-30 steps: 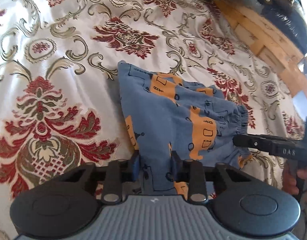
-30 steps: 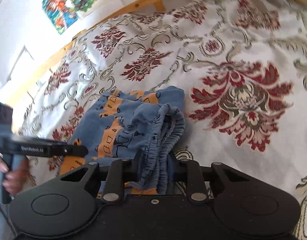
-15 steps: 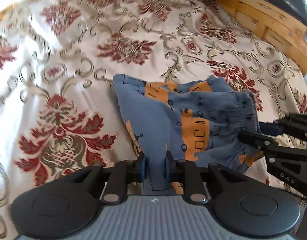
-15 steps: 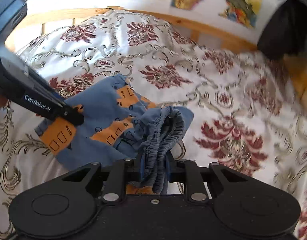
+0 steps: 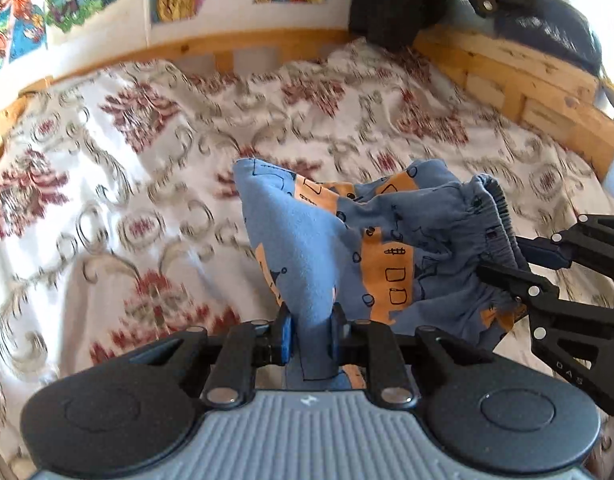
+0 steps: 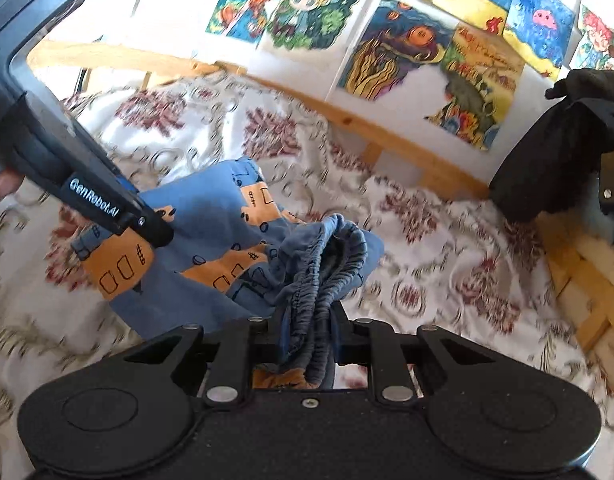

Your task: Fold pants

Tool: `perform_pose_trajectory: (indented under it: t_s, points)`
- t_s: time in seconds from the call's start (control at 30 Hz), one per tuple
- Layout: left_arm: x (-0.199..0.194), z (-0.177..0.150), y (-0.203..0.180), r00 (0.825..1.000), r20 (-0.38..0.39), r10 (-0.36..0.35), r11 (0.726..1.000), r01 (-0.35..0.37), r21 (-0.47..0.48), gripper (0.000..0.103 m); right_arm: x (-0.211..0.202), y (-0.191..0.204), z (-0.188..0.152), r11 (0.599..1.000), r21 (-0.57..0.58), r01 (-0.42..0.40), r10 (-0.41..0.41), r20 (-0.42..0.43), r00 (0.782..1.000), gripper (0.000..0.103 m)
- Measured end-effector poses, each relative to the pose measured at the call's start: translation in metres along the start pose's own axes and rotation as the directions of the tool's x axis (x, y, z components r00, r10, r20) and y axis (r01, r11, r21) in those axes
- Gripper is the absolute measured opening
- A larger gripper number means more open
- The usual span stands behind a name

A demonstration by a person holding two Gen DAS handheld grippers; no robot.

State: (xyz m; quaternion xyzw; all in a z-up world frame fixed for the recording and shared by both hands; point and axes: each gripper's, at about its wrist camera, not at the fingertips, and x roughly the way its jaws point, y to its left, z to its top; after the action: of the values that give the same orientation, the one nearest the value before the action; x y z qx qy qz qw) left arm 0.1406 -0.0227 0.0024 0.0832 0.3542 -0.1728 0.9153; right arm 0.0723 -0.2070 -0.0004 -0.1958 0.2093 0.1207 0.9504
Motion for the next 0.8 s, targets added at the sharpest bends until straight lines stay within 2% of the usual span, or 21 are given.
perform_pose_trajectory:
  t_s: [0.2,0.37,0.6,0.73,0.8]
  points:
    - [0.015,0.023,0.015,0.999,0.051,0.008,1.0,-0.007,-0.022,0.02,0.034,-0.02,0.02,1.0,-0.002,-0.009,0.009,0.032,0.999,0.02]
    - [0.032,0.039,0.029,0.998,0.061,0.014,0.999,-0.012,-0.038,0.02,0.059,-0.023,0.029,0.999,-0.043,-0.008,0.01,0.048,0.999,0.02]
    - [0.059,0.056,0.049,0.993,0.112,0.026,0.999,-0.023,-0.032,0.02,0.096,-0.027,0.042,1.0,-0.028,0.011,-0.009,0.066,0.998,0.02]
    - [0.075,0.063,0.062,0.986,0.163,0.032,0.999,-0.029,-0.02,0.02,0.127,-0.03,0.048,1.0,0.0,0.004,-0.004,0.052,0.999,0.02]
    - [0.085,0.065,0.072,0.986,0.165,0.033,0.999,-0.026,-0.044,0.02,0.145,-0.034,0.05,0.998,0.059,-0.034,0.033,0.006,0.999,0.02]
